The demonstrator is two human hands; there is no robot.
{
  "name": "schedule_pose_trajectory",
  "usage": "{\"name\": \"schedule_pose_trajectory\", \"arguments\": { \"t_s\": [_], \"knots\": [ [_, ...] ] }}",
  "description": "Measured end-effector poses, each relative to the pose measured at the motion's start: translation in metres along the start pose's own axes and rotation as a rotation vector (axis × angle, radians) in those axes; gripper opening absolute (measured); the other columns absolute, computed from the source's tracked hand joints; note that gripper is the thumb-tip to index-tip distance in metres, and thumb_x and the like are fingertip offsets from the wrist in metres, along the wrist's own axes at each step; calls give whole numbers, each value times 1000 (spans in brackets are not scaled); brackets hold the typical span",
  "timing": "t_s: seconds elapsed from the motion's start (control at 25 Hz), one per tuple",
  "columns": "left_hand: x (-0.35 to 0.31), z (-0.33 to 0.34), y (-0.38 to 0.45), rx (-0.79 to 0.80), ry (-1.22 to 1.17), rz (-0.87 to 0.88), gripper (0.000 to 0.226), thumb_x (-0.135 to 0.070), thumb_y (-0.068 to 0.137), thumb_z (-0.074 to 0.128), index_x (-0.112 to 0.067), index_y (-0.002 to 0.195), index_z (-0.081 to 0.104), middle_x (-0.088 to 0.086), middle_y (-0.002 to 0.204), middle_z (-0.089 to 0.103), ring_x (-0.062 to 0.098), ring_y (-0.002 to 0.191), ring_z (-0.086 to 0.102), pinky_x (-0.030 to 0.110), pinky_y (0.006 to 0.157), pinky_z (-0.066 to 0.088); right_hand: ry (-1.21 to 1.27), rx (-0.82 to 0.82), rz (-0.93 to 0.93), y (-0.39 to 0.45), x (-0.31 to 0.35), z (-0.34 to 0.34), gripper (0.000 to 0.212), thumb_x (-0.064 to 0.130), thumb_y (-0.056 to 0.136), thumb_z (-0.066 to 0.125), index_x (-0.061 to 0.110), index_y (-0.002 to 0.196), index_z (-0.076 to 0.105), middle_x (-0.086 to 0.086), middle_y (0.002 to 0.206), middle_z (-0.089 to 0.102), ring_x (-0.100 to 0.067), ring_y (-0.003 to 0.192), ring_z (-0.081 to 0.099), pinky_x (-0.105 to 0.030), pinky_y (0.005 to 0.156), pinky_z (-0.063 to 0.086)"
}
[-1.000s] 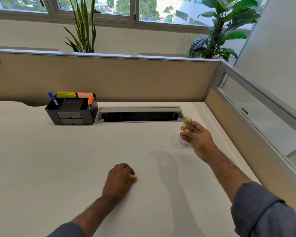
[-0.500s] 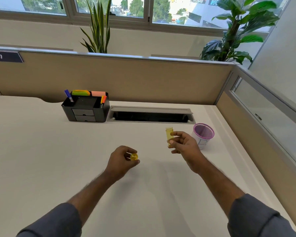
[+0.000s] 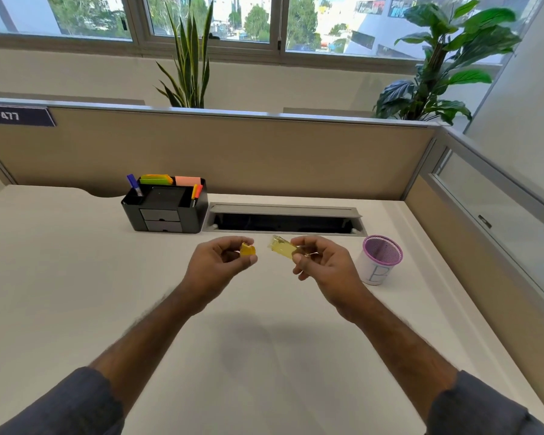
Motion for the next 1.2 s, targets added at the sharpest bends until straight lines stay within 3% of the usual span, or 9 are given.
{"name": "schedule_pose_trajectory", "arguments": {
  "t_s": [0.08, 0.16, 0.4, 0.64, 0.84, 1.0, 1.2],
  "knots": [
    [-7, 4, 1, 70, 9, -2, 41, -16, 90, 64, -24, 130, 59, 1, 96, 74, 15, 85, 72, 18, 72, 57, -6, -5, -27, 1, 8, 1, 27, 5, 92, 61, 15, 116, 66, -6, 104, 69, -21, 80, 66, -25, 69, 58],
    [-11, 8, -1, 119, 14, -2, 42, -14, 98, 50, -28, 137, 48, 4, 100, 69, 15, 81, 69, 21, 72, 57, -31, -12, -37, 1, 12, 1, 28, 4, 93, 59, 14, 118, 67, -9, 105, 70, -23, 82, 66, -26, 71, 58],
    [-18, 2, -12, -70, -84, -3, 12, -23, 104, 33, -27, 102, 45, 6, 86, 51, 14, 70, 47, 22, 56, 47, 19, 0, -69, 0, 24, 8, 30, 2, 92, 59, 13, 119, 64, -6, 96, 69, -18, 79, 66, -26, 73, 58],
    [-10, 11, -17, -76, -281, -139, 24, -30, 103, 32, -17, 107, 52, -4, 58, 53, 8, 51, 41, 21, 47, 36, 29, -1, -103, 2, 33, 15, 28, 2, 90, 62, 10, 117, 64, -6, 98, 70, -17, 79, 68, -29, 74, 60],
    [0, 21, -19, 13, -387, -266, 33, -28, 101, 33, -3, 110, 52, 0, 54, 45, 9, 46, 34, 27, 47, 29, -9, 45, -95, 0, 32, 19, 27, 2, 90, 61, 9, 116, 65, -10, 96, 71, -17, 79, 68, -27, 74, 59],
    [0, 20, -19, 14, -344, -260, 26, -25, 98, 31, -9, 94, 51, 2, 57, 45, 10, 47, 34, 25, 45, 32, -28, 76, -84, -1, 30, 24, 27, 3, 90, 62, 7, 117, 66, -12, 94, 70, -22, 79, 68, -32, 76, 60],
    [2, 16, -17, -4, -205, -214, 21, -29, 101, 36, -13, 108, 47, 8, 78, 50, 11, 58, 47, 25, 55, 47, -16, 73, -67, 3, 29, 28, 26, 6, 90, 64, 5, 116, 66, -9, 82, 70, -19, 69, 67, -26, 68, 58]
  ]
}}
Point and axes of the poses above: each hand's wrist, its own y-axis towards the middle knuckle, its own z-axis out of the palm, x = y × z, the point moved 10 cm from there along y, towards the middle knuckle
